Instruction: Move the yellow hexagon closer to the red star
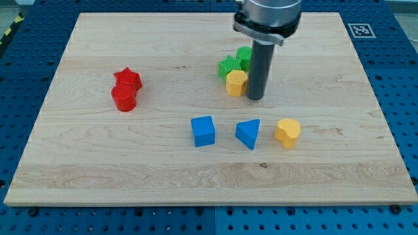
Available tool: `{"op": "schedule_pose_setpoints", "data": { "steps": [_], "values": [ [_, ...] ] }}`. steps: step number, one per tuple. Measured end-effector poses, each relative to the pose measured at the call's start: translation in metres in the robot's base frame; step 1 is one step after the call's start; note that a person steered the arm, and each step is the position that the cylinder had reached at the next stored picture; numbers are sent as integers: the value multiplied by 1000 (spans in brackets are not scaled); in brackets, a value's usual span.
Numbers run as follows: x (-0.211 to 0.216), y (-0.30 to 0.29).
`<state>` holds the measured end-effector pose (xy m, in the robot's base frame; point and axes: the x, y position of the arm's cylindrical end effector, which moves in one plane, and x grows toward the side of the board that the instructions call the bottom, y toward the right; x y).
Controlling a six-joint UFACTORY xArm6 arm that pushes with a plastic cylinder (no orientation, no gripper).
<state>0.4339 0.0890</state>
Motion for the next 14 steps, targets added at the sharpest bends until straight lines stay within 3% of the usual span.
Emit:
{"op": "schedule_pose_setpoints", "data": {
  "steps": [2, 5, 11, 14],
  "values": [
    [-4, 21],
    [-6, -38],
    [-34, -56],
    [-42, -114]
  ]
}}
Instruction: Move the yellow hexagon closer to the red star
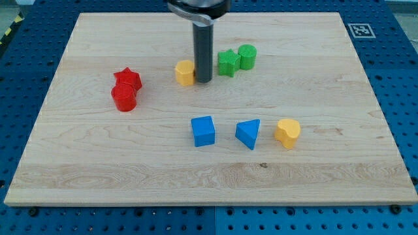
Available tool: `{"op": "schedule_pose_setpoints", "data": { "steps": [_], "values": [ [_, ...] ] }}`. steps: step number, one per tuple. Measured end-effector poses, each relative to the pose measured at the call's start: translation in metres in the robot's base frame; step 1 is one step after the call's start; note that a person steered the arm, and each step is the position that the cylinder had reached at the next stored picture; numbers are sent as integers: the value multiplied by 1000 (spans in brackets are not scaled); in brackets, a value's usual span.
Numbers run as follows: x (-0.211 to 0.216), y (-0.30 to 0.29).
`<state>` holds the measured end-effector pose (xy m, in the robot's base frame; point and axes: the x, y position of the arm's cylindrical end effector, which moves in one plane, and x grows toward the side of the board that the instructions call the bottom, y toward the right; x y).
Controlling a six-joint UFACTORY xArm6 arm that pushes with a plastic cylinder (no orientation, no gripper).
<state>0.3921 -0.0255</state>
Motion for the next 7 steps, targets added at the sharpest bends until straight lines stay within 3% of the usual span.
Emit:
{"op": "schedule_pose_setpoints", "data": {
  "steps": [3, 7],
  "values": [
    [-16, -72],
    [-49, -78]
  ]
}}
